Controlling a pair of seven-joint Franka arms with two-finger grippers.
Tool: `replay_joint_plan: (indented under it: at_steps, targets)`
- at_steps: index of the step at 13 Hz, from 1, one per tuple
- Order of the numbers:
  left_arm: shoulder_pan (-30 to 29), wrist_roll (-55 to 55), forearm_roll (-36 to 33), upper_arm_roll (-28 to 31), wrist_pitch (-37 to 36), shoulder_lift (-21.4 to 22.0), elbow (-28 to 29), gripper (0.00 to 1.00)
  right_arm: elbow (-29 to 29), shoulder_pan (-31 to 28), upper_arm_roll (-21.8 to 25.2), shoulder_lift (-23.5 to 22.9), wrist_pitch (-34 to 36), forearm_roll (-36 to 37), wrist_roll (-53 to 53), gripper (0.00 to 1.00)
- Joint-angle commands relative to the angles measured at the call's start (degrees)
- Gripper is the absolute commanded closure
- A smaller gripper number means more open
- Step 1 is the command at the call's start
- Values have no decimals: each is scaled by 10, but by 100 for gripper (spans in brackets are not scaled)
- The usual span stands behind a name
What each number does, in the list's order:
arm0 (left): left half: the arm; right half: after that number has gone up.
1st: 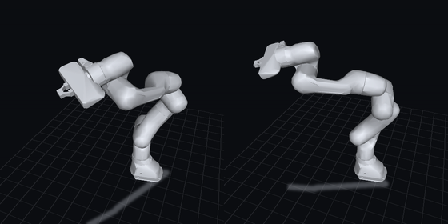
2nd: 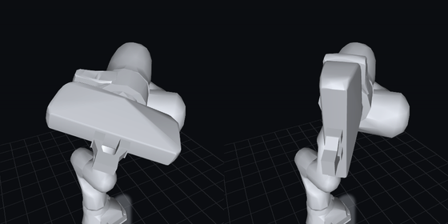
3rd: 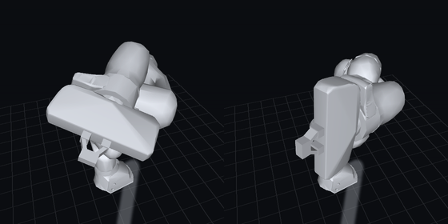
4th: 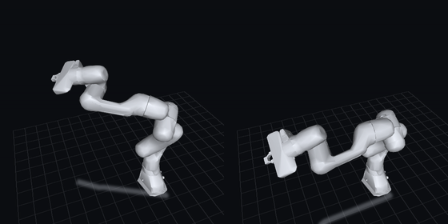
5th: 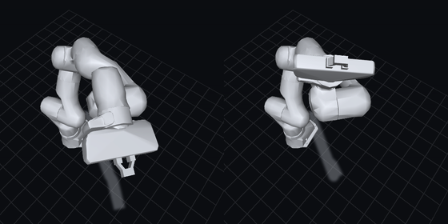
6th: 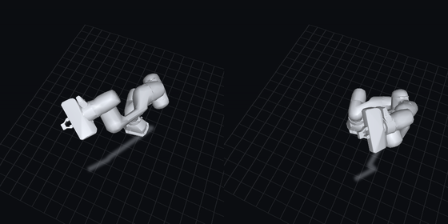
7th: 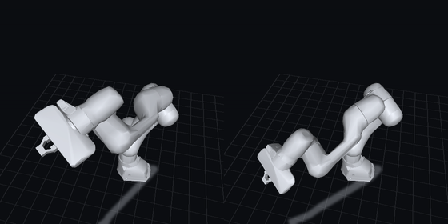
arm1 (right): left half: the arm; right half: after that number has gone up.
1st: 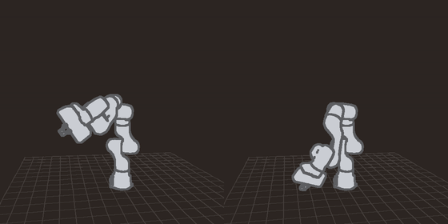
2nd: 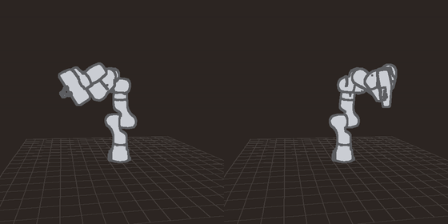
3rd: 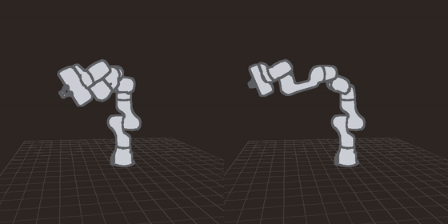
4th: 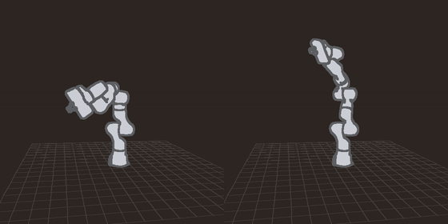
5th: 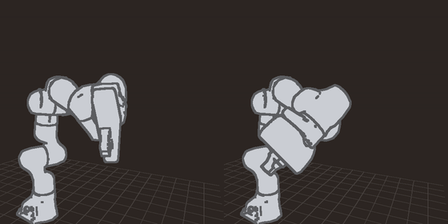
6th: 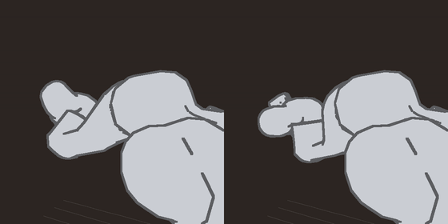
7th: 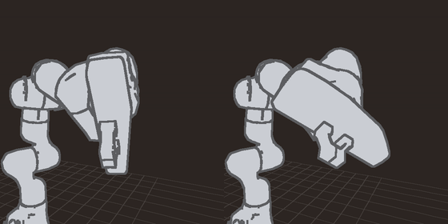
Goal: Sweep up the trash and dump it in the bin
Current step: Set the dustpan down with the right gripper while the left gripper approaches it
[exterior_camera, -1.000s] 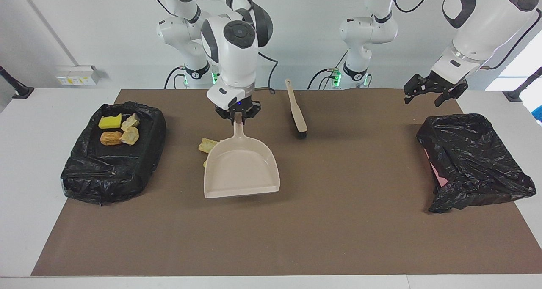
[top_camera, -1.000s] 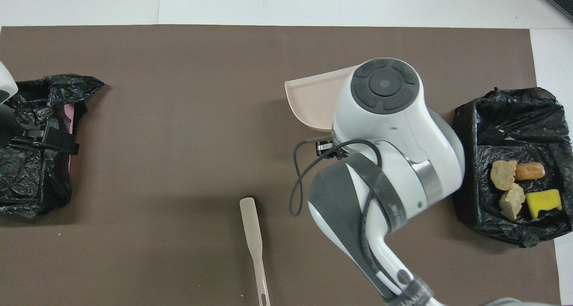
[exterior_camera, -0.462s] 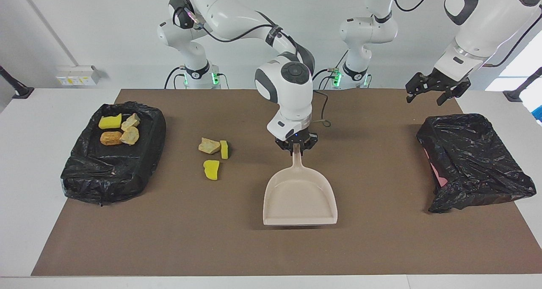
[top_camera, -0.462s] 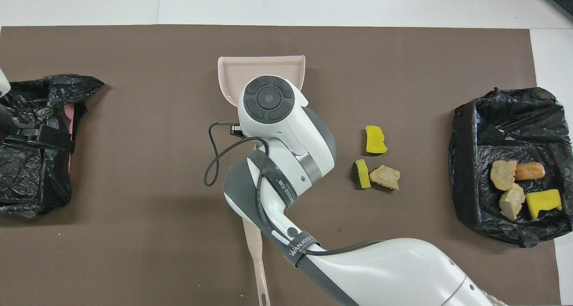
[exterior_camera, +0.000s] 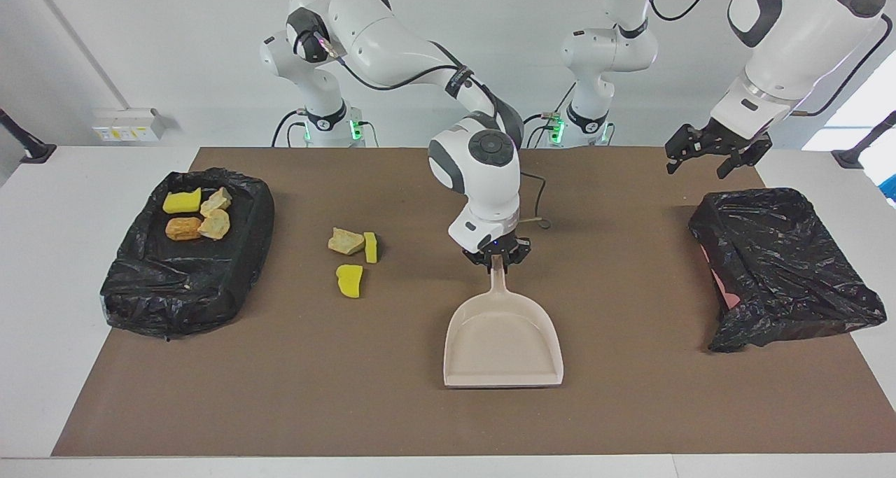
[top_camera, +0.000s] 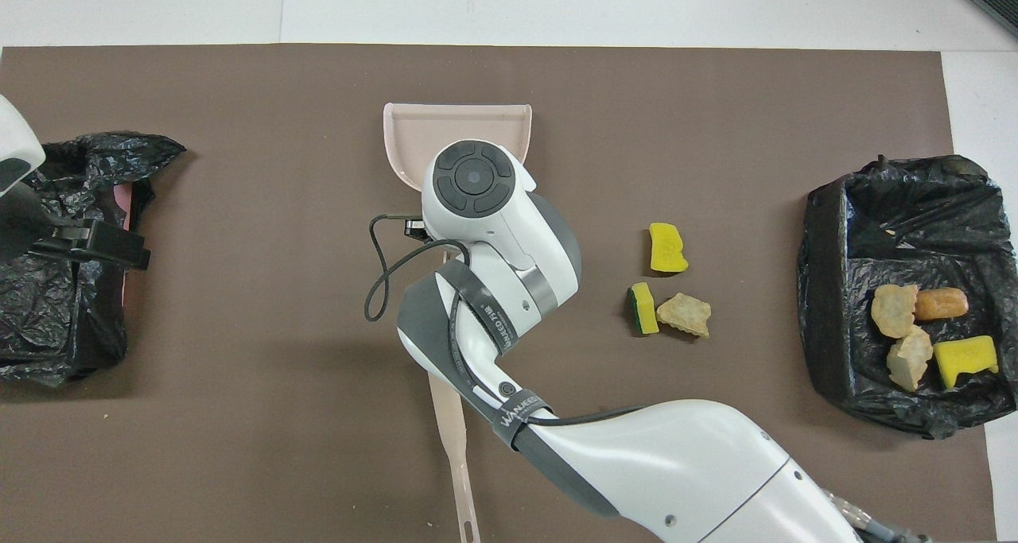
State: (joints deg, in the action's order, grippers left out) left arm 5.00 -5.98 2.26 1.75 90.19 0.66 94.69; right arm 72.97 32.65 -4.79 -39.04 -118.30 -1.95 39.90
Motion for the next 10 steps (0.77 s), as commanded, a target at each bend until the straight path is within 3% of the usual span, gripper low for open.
replay_joint_plan:
  at_steps: [1,4,5,6,7,10]
  targets:
    - [9,1,4,-1,32,1,16,0,31,-3,-2,8,-22,-65,8,79]
    - [24,3,9,-1,64,-11,25,0,45,-4,-3,15,-19,-72,6,75]
    - [28,3,12,-1,76,-16,25,0,46,-9,-3,15,-21,-75,6,67]
    - [29,3,13,-1,84,-21,25,0,48,-8,-2,16,-20,-76,6,45]
    - [30,3,18,-1,95,-25,24,0,48,-3,-2,21,-11,-66,0,0]
    - [50,10,23,-3,139,-50,24,0,64,-4,-2,82,64,-66,3,0]
